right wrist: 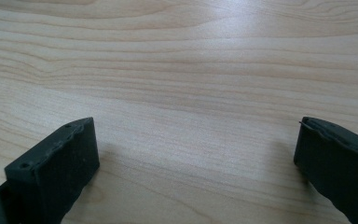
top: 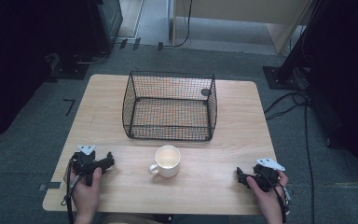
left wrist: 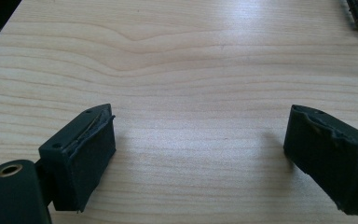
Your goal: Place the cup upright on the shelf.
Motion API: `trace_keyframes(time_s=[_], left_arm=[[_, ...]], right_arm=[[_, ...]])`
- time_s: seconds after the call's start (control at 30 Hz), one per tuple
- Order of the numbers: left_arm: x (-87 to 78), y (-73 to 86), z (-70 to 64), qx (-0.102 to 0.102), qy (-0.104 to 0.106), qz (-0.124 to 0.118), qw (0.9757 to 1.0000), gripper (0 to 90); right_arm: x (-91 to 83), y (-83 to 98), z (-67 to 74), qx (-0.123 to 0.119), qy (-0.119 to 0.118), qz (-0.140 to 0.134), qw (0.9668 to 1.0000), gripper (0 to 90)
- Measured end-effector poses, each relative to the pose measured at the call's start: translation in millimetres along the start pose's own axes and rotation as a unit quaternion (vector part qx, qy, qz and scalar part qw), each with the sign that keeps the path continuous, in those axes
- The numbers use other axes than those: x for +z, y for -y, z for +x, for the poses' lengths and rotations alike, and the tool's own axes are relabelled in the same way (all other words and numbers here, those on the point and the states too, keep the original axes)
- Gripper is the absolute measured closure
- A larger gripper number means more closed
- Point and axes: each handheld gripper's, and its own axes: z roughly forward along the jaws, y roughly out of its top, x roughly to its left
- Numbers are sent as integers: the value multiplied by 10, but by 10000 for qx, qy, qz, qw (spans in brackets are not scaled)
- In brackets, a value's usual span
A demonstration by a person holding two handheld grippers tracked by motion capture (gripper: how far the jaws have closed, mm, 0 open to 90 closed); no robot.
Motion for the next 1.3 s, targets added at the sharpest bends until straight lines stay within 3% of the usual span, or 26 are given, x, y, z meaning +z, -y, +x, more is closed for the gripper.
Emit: trace_keyframes(time_s=[0.27, 0.4, 0.63, 0.87, 1.1, 1.17, 1.23, 1.3], left_arm=[[-17, 16, -36, -22, -28, 5, 10000, 92], [-17, 16, -36, -23, -28, 4, 10000, 92], [-16, 16, -35, -28, -29, 2, 10000, 92], [-17, 16, -35, -27, -29, 4, 10000, 91], [-16, 16, -36, -27, -29, 0, 10000, 91], [-16, 16, -36, -27, -28, 0, 10000, 91], [-16, 16, -36, -26, -29, 0, 10000, 91], [-16, 16, -36, -27, -29, 0, 10000, 92]], right_arm=[[-57, -17, 30, 68, -4, -48, 10000, 0], [-171, -99, 86, 144, -214, -256, 9993, 0], [-353, -302, 339, -235, -502, -504, 9972, 0], [-380, -420, 524, -372, -695, -652, 9948, 0], [-374, -529, 765, -517, -1010, -740, 9908, 0], [-382, -562, 834, -551, -1136, -797, 9888, 53], [-394, -589, 898, -571, -1321, -894, 9855, 169], [-394, -619, 961, -612, -1534, -921, 9819, 174]])
